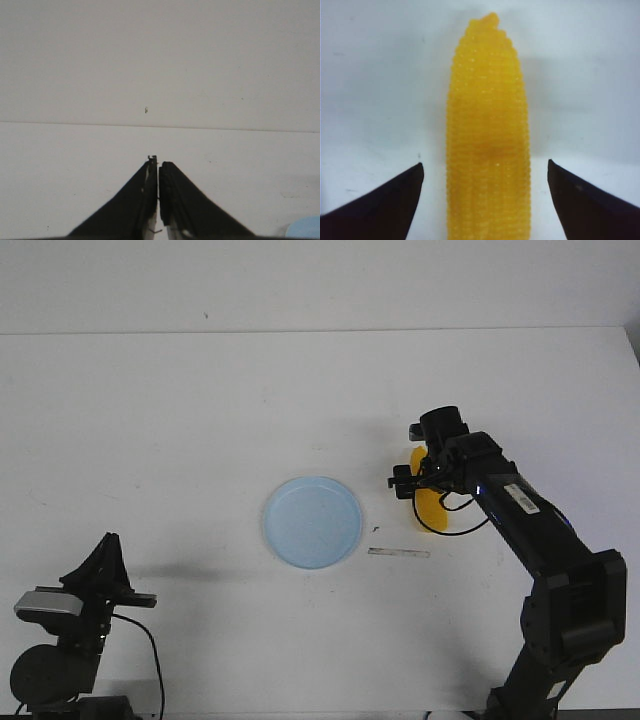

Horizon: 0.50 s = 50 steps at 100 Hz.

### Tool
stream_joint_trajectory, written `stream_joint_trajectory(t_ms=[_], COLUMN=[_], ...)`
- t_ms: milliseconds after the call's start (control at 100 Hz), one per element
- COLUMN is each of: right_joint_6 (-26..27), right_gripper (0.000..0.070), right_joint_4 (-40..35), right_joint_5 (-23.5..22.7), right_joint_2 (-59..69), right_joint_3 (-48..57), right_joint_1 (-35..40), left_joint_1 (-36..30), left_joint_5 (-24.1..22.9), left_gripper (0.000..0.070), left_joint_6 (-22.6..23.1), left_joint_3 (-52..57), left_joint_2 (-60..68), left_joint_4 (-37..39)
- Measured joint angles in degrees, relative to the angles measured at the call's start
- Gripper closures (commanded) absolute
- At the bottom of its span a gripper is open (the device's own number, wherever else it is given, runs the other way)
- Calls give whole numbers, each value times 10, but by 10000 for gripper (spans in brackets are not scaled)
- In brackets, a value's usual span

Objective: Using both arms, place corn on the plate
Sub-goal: 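Lower the right gripper and close it around the corn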

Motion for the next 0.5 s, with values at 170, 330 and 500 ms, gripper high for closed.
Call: stream_joint_trajectory(t_ms=[170, 330, 500], right_joint_6=[0, 0, 0], right_gripper=[228, 327, 327], right_joint_4=[-4, -1, -1], right_joint_5=[0, 0, 0], right_joint_2=[22, 22, 22], right_joint_3=[0, 0, 0], right_joint_1=[0, 0, -3], left_joint_1=[0, 0, 0], left_joint_5=[0, 0, 0], left_gripper=[699, 699, 699], left_joint_6=[0, 0, 0], left_joint_3=[0, 0, 0], left_joint_2=[0, 0, 0], left_joint_4=[0, 0, 0])
